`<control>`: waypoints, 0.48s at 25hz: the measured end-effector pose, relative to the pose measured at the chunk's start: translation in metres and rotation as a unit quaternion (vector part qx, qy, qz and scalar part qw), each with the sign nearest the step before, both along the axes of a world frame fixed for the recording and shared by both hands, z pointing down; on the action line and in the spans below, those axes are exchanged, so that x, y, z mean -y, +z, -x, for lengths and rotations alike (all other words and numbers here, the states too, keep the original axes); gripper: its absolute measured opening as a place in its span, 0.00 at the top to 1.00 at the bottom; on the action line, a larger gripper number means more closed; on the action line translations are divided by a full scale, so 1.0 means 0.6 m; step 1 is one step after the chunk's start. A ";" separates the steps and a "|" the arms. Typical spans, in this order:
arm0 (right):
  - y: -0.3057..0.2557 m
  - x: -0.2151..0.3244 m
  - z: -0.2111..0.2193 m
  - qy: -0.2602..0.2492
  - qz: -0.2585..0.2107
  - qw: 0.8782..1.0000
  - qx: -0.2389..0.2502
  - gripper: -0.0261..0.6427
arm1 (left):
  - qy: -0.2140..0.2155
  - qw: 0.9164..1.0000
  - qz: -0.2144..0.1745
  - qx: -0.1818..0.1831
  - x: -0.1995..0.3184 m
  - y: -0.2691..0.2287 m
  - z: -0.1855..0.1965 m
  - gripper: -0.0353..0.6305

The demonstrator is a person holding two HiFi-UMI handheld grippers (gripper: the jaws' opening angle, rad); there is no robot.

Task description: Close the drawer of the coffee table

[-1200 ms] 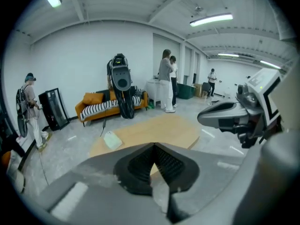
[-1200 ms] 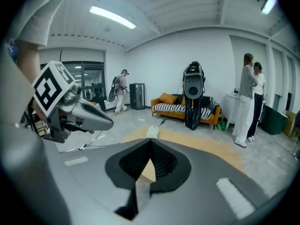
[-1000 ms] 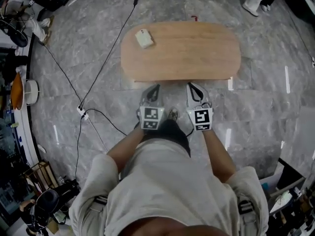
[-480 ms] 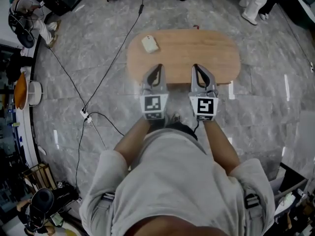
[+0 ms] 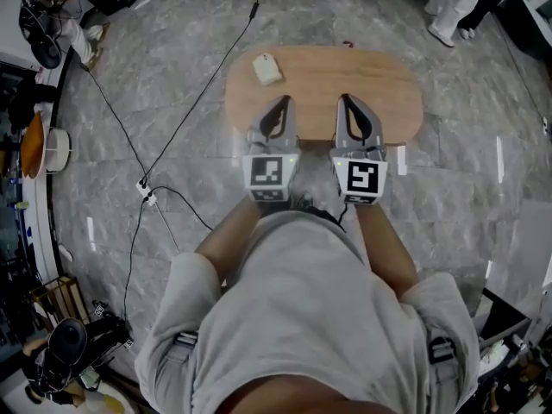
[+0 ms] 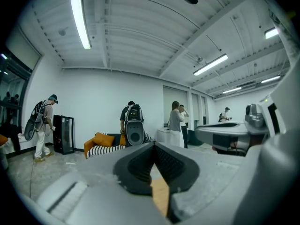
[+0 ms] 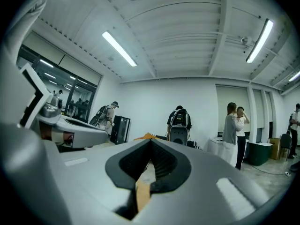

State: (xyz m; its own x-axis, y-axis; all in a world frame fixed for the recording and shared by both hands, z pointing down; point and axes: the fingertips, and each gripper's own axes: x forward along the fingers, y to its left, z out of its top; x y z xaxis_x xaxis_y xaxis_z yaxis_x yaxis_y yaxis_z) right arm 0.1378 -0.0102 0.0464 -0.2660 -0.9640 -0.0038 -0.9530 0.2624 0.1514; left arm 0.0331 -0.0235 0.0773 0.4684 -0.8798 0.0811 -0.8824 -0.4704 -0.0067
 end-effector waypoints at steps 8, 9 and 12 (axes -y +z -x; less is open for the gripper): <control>-0.013 -0.003 0.019 0.002 -0.006 1.000 -0.025 0.95 | 0.011 1.000 -0.016 -0.004 0.005 -0.020 0.001 0.92; -0.014 -0.005 0.019 0.002 -0.006 1.000 -0.027 0.95 | 0.012 1.000 -0.018 -0.005 0.004 -0.022 -0.001 0.92; -0.022 -0.008 0.016 0.002 -0.009 1.000 -0.028 0.95 | 0.009 0.999 -0.028 -0.018 -0.003 -0.036 -0.010 0.92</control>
State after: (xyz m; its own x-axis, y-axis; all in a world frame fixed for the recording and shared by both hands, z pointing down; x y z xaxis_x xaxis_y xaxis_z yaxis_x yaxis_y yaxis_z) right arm 0.1284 -0.0053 0.0333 -0.2633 -0.9647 -0.0071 -0.9437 0.2561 0.2096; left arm 0.0389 -0.0214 0.0556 0.4864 -0.8736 0.0150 -0.8737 -0.4864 -0.0026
